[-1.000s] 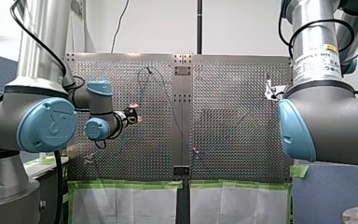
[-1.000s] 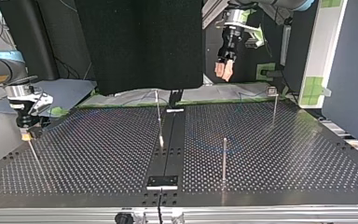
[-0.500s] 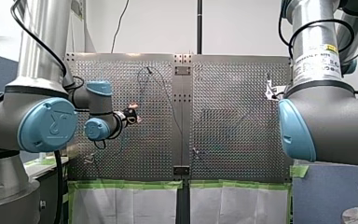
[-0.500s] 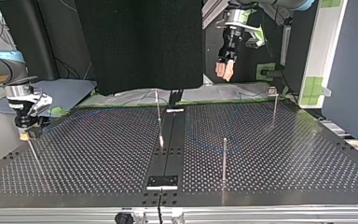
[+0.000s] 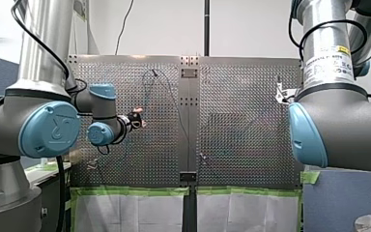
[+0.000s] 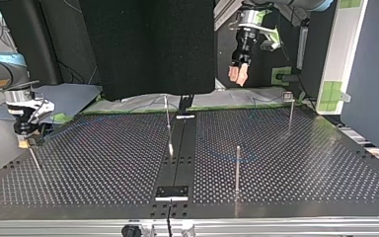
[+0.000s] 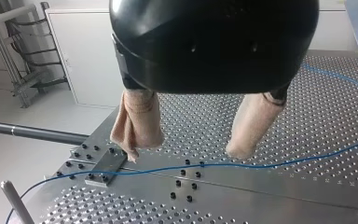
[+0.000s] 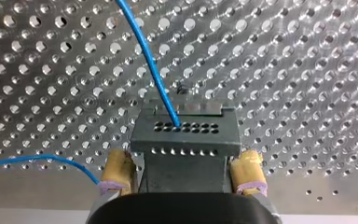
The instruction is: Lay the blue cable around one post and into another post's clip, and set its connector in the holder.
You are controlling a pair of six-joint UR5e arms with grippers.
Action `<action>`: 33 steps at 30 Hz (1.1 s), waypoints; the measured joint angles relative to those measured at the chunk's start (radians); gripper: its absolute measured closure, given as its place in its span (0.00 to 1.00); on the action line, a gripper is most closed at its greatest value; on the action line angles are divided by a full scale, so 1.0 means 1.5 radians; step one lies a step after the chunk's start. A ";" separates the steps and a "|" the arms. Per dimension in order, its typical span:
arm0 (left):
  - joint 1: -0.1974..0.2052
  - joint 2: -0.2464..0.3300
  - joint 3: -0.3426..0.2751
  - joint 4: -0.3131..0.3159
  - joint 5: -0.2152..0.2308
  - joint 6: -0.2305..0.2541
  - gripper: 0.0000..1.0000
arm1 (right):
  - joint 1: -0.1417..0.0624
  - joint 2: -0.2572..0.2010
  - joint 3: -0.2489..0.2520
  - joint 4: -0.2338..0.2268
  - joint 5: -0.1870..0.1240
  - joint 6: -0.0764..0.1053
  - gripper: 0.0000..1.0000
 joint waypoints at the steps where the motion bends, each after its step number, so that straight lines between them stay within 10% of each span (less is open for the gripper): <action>1: 0.000 0.000 0.000 0.000 0.000 0.000 0.00 | 0.000 0.000 0.000 0.000 0.001 0.000 0.00; 33: 0.015 0.000 -0.007 0.002 0.010 0.000 0.00 | 0.001 -0.001 0.000 0.010 0.029 0.000 0.00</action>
